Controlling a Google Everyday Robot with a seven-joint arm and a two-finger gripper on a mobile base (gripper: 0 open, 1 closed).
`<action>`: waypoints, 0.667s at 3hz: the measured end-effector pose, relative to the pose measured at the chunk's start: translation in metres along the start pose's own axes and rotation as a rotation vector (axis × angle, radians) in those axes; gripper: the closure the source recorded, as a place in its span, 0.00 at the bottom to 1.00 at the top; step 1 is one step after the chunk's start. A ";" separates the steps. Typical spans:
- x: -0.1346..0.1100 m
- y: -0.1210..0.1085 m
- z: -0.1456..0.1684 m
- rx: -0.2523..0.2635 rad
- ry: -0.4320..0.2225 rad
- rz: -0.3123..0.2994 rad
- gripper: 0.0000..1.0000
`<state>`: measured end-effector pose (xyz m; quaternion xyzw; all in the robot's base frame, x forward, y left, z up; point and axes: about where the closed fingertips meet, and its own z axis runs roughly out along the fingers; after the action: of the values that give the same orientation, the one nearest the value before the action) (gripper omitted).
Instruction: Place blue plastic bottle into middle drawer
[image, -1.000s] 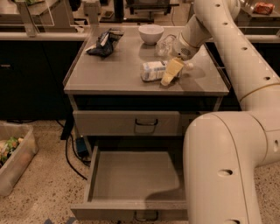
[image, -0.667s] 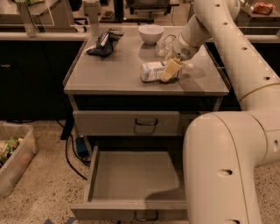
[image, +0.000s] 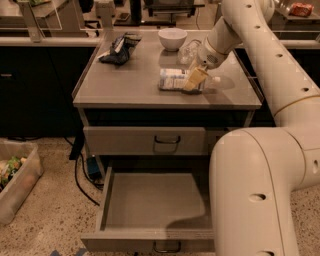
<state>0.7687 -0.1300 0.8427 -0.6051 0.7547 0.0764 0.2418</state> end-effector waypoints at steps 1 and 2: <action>0.000 0.000 0.000 0.000 0.000 0.000 1.00; -0.011 0.011 -0.007 -0.042 -0.028 -0.027 1.00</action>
Offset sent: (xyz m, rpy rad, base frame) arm -0.0186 0.0116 0.0408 0.0593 0.0579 0.1264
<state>0.7584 -0.1202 0.8517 -0.6191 0.7411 0.0974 0.2407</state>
